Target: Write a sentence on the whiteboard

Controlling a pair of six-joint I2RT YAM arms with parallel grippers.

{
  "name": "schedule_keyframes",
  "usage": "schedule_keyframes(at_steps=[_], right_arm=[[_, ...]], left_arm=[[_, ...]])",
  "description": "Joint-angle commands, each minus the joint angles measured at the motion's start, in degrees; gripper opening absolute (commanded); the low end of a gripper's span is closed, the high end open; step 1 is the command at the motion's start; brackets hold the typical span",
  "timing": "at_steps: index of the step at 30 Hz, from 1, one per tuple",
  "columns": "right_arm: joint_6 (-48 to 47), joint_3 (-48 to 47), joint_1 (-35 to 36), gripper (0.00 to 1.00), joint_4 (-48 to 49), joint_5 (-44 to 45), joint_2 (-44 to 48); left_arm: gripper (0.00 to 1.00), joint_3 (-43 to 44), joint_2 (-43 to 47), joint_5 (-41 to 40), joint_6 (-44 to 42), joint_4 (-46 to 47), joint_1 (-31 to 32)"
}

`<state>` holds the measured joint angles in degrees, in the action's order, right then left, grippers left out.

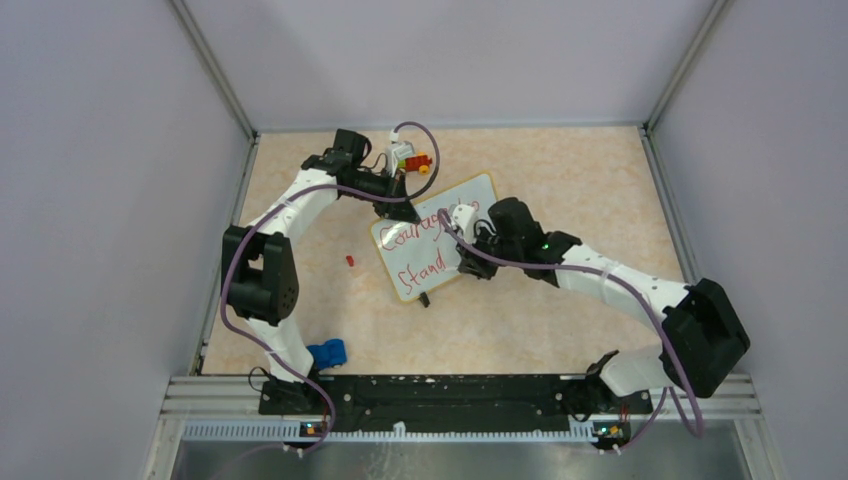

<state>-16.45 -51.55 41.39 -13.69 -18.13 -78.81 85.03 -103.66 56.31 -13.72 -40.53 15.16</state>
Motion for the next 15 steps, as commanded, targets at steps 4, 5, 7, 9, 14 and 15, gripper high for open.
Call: schedule_keyframes(at_steps=[4, 5, 7, 9, 14, 15], right_arm=[[0.64, -5.01, -2.3, 0.0, -3.21, -8.13, 3.57], [1.79, -4.83, -2.7, 0.0, -2.94, -7.63, 3.87], [3.41, -4.35, -3.24, 0.0, -2.59, -7.46, 4.52], [3.61, -4.59, -3.68, 0.0, -3.32, -7.66, 5.2], [0.29, -4.38, -6.8, 0.0, -5.67, -11.14, 6.32], [-1.08, -4.29, -7.49, 0.0, -6.36, -12.52, 6.56]], left_arm=[[0.0, -2.5, 0.03, -2.78, -3.8, -4.59, 1.37], [0.0, -2.5, 0.1, -2.83, -3.96, -4.84, 1.34], [0.0, -2.57, 0.27, -3.12, -4.04, -4.86, 1.37], [0.0, -2.52, 0.3, -3.23, -4.04, -4.8, 1.37], [0.0, -2.28, -0.13, -3.41, -4.04, -5.17, 1.35], [0.0, -2.2, -0.14, -3.58, -4.04, -5.17, 1.36]])
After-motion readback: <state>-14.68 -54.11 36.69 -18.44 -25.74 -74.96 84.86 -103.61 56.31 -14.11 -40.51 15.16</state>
